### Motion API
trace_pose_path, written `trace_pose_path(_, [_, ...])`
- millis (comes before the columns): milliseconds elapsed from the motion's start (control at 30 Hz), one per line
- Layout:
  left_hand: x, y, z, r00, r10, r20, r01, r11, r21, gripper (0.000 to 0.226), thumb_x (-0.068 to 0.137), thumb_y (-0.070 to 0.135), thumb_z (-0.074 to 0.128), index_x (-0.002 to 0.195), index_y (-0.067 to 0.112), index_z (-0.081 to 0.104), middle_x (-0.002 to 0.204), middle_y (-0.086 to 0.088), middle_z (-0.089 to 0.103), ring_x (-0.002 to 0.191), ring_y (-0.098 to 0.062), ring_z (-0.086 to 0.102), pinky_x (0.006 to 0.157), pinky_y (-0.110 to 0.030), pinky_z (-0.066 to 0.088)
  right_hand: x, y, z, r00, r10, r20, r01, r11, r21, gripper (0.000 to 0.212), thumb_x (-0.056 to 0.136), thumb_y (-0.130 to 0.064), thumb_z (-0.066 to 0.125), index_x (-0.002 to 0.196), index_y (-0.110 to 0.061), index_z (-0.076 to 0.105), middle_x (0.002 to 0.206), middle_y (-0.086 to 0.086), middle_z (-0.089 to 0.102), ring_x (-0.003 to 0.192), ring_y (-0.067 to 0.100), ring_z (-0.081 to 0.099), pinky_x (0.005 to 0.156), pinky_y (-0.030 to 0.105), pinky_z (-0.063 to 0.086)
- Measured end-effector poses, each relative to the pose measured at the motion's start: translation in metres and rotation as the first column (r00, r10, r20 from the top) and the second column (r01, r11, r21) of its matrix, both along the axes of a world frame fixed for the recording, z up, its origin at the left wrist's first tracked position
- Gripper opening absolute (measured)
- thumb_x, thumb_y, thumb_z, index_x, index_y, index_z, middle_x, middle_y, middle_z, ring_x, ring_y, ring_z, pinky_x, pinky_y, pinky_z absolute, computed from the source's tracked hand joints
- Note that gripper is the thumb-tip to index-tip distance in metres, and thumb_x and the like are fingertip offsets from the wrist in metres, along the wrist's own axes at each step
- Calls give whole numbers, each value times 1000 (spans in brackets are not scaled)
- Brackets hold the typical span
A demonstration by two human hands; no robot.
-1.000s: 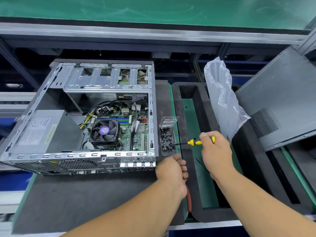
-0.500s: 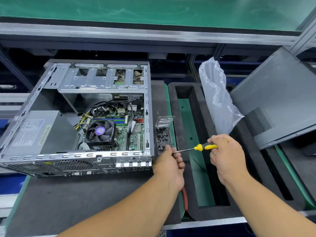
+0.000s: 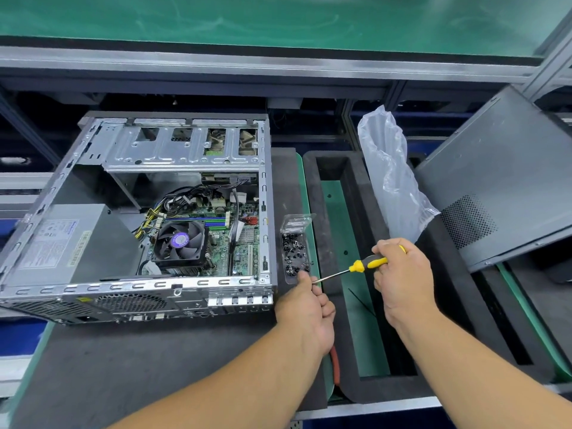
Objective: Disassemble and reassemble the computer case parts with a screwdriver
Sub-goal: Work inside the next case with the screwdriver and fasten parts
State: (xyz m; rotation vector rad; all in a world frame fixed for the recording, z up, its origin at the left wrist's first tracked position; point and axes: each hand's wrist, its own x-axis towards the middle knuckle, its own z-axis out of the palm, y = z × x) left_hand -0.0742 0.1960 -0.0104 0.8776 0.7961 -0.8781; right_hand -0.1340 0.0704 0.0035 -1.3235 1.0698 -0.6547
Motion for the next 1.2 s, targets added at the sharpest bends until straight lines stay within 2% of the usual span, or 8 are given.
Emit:
trace_pose_path(133, [-11,8,-6,1000,-22,-20,23,999,28,25,109,22,48,98,6,65,49,4,46,37,-6,32,35,-20,24,8,3,-1,999,-39,-6,39,999,-20,20,65,-41,62,70,-22,64,62,5,53,54,20,33,53,31,27])
trace_pose_path(200, [-12,12,-6,999,-35,-17,35,998,59,19,106,11,49,102,4,67,54,1,49,40,-8,35,36,-20,27,12,6,-3,998,-24,-52,20,997,-71,14,74,-37,61,74,-24,65,62,1,61,52,17,37,49,29,32])
trace_pose_path(300, [-11,13,-2,999,-44,6,43,996,82,19,103,3,50,102,4,68,59,-3,55,43,-10,42,38,-20,33,15,11,-6,994,18,-105,-35,985,-171,12,83,-36,58,77,-27,65,57,-8,60,45,7,40,41,19,35])
trace_pose_path(433, [-7,14,5,999,-37,13,35,996,83,28,100,-1,41,99,3,68,61,-5,57,46,-12,46,42,-22,36,17,12,-11,988,36,-152,-68,975,-212,11,87,-34,57,79,-30,64,57,-11,57,47,3,41,51,27,37])
trace_pose_path(600, [-4,15,7,999,-43,27,39,992,116,35,94,1,33,93,4,67,58,-4,57,45,-14,45,43,-23,33,17,14,-15,979,44,-198,-90,969,-229,14,93,-32,58,79,-33,63,54,-14,52,47,2,44,53,28,35])
trace_pose_path(867, [-5,10,1,998,-50,26,46,991,126,29,105,13,43,97,5,69,59,-1,57,43,-10,46,41,-21,34,16,17,-14,973,58,-223,-110,967,-230,13,93,-34,57,82,-35,63,53,-13,52,44,2,42,46,24,34])
trace_pose_path(1067, [-3,6,-2,999,-40,33,35,990,134,29,106,14,42,98,6,69,61,-1,56,42,-9,45,39,-19,34,14,17,-10,979,56,-194,-100,970,-222,10,88,-39,58,82,-33,64,56,-11,53,48,5,42,52,30,37])
trace_pose_path(1200, [0,3,-4,998,-38,41,33,992,123,27,108,17,45,97,7,68,60,0,55,41,-9,44,38,-19,34,13,15,-5,989,15,-150,-42,984,-175,11,86,-38,59,79,-34,66,53,-11,48,45,8,40,40,23,34])
